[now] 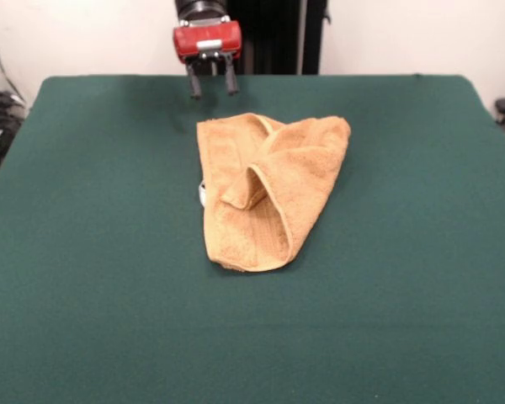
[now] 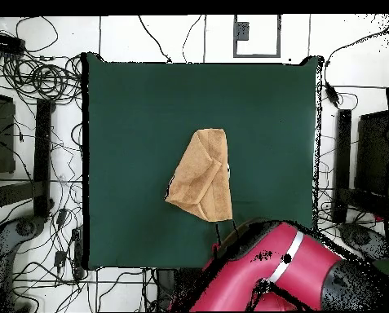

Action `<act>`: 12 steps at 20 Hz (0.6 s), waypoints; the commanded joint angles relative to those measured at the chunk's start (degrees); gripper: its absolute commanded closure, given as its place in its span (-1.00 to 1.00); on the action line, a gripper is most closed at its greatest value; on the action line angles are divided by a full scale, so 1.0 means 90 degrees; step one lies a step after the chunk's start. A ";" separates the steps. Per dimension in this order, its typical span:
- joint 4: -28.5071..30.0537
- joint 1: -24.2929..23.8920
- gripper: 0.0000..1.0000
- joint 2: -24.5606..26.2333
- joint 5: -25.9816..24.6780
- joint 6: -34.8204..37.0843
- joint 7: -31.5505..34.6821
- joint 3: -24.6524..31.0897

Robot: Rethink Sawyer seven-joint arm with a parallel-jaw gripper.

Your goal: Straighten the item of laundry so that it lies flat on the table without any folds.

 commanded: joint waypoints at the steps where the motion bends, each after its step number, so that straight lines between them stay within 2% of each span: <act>1: -0.0197 0.0219 -1.00 -0.0211 -0.0680 0.1129 0.0850 -0.0071; 7: -0.0141 0.0172 -1.00 -0.0471 -0.0518 0.1167 0.1043 0.0401; 12: 0.0020 0.0375 -1.00 -0.1104 -0.0210 0.1497 0.1290 0.0808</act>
